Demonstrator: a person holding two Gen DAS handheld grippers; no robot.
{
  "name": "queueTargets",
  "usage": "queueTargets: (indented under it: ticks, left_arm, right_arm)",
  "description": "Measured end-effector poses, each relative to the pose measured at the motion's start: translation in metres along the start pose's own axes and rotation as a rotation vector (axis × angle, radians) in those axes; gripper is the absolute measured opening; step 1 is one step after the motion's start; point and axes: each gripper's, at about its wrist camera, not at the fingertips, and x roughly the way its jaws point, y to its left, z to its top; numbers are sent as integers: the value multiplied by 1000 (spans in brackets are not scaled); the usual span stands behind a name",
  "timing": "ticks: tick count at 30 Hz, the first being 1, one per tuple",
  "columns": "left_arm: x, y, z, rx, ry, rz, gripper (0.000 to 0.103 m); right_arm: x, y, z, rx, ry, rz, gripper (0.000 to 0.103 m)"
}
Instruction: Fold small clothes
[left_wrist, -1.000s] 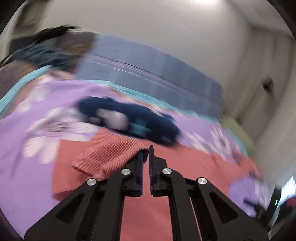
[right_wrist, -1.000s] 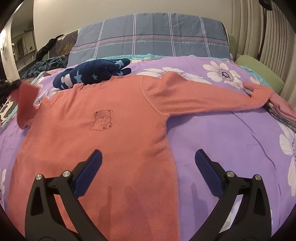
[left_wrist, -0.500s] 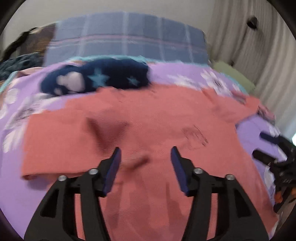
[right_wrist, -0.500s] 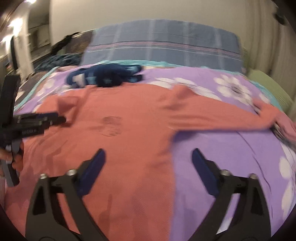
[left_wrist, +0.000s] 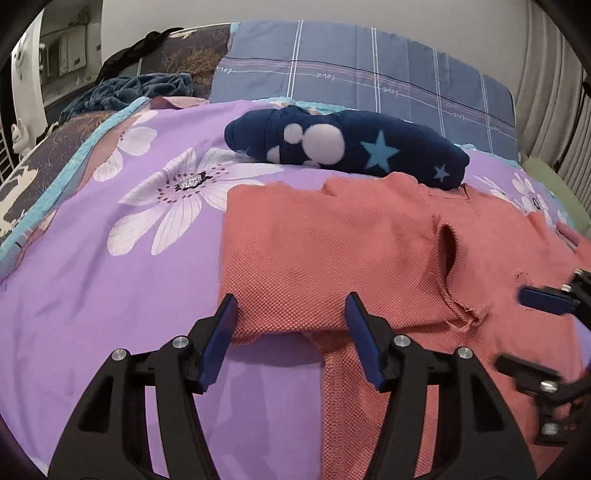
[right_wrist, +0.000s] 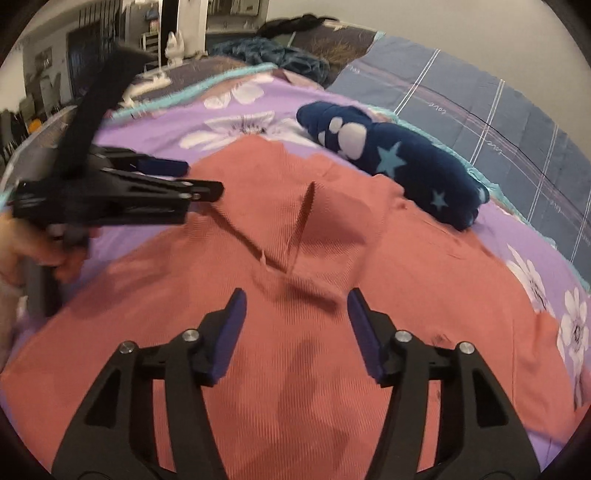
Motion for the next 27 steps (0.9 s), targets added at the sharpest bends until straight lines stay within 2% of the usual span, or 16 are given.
queueTargets:
  ticks: [2, 4, 5, 6, 8, 10, 12, 14, 16, 17, 19, 23, 27]
  left_arm:
    - [-4, 1, 0, -5, -9, -25, 61]
    - [-7, 1, 0, 4, -17, -30, 61]
    - [-8, 0, 0, 11, -24, -22, 61]
    - [-9, 0, 0, 15, -29, -14, 61]
    - [-11, 0, 0, 14, -35, -10, 61]
    - [-14, 0, 1, 13, -40, -19, 61]
    - [-16, -3, 1, 24, -48, -22, 64]
    - [-17, -8, 0, 53, -51, -19, 68]
    - [-15, -15, -2, 89, -44, 0, 72]
    - [-13, -18, -3, 108, -35, 14, 74]
    - [-10, -21, -5, 136, -18, 39, 74]
    - [-6, -23, -7, 161, -6, 56, 78]
    - [-2, -21, -9, 182, -2, 102, 80]
  right_arm:
    - [17, 2, 3, -8, 37, -20, 56]
    - [30, -2, 5, -6, 66, -66, 34]
    - [33, -9, 5, 16, 73, -74, 19]
    - [32, -18, 6, 57, 73, -56, 12]
    - [16, -53, 0, 244, 42, 3, 7]
    - [0, -87, -11, 390, 6, 33, 7]
    - [-15, -127, -35, 571, -17, 67, 7]
    - [-20, -153, -57, 697, -9, 88, 13]
    - [-21, -173, -77, 791, 13, 128, 33]
    - [-20, -177, -82, 816, 19, 141, 52]
    - [-22, -181, -85, 828, -15, 178, 54]
    - [-10, -166, -58, 714, -28, 226, 54]
    - [21, -144, -30, 616, 29, 306, 57]
